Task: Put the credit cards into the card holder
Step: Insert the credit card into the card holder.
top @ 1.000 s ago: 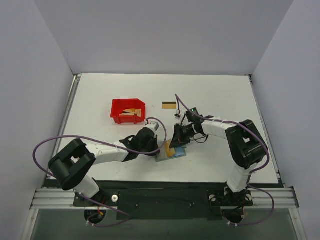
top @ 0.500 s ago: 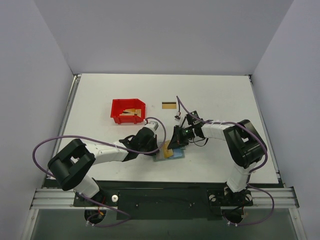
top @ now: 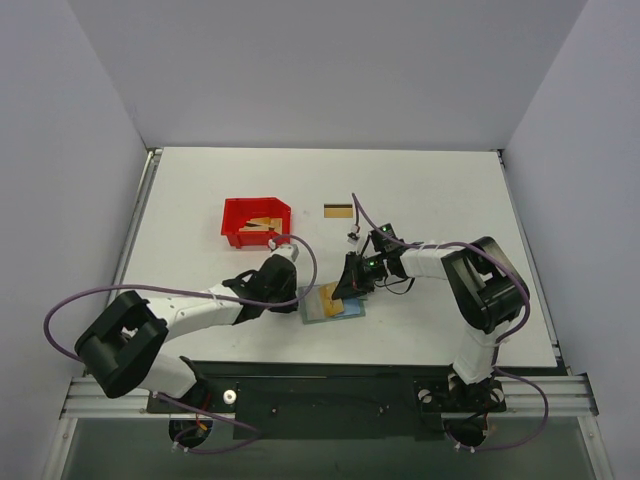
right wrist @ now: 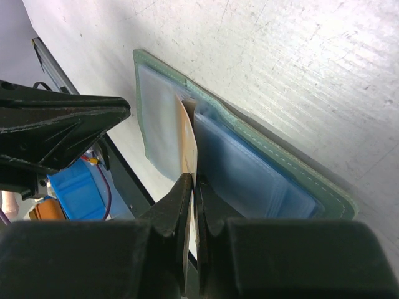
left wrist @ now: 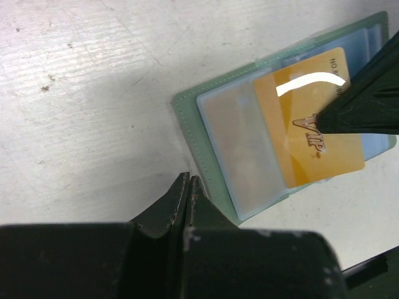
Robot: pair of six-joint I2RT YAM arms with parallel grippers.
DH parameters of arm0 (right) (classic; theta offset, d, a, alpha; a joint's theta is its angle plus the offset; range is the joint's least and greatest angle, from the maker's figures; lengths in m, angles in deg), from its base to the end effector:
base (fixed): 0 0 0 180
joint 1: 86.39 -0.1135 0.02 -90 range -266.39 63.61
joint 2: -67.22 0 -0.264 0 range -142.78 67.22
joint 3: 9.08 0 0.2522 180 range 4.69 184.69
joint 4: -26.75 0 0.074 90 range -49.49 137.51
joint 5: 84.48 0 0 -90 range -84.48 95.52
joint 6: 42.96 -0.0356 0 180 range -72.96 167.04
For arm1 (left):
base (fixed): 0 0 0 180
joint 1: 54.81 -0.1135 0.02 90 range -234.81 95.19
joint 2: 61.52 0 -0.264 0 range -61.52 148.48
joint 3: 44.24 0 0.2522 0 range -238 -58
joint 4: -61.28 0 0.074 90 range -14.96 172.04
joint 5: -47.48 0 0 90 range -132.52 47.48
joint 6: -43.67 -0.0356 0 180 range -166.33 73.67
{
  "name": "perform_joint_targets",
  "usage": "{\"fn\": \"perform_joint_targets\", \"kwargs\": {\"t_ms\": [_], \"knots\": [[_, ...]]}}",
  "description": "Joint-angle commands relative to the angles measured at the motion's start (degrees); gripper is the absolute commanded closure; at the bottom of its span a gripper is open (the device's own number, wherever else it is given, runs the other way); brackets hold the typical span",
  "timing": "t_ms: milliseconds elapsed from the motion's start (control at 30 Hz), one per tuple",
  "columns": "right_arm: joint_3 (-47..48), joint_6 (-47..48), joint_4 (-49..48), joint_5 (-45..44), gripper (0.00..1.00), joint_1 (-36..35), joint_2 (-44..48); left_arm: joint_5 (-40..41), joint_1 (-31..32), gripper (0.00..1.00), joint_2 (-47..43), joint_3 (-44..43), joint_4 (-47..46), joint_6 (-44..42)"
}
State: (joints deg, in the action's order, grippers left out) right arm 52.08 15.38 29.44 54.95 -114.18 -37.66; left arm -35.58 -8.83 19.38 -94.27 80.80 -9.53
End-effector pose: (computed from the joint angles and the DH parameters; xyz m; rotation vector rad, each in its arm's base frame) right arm 0.2856 0.1811 0.1240 -0.3744 2.5068 1.4906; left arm 0.1868 -0.1872 0.1605 0.1459 2.5000 -0.4822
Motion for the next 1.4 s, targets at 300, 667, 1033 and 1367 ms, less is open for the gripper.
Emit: {"fn": "perform_joint_targets", "kwargs": {"t_ms": [300,667,1033,1367], "knots": [[-1.2,-1.3,-1.8,-2.2,1.00,-0.9,-1.6,-3.4,0.5,1.00,5.6,0.1,-2.9,-1.5],[-2.7,-6.4,-8.7,-1.5,1.00,-3.7,-3.7,-4.0,1.5,1.00,7.0,-0.5,-3.3,-1.4],[-1.2,-7.5,-7.5,-4.2,1.00,-6.9,-3.6,-4.1,1.5,1.00,7.0,-0.6,-3.5,-1.3],[0.6,-3.9,0.7,-11.3,0.95,-7.5,-2.2,3.3,1.3,1.00,-0.4,-4.7,1.6,-1.4]]}}
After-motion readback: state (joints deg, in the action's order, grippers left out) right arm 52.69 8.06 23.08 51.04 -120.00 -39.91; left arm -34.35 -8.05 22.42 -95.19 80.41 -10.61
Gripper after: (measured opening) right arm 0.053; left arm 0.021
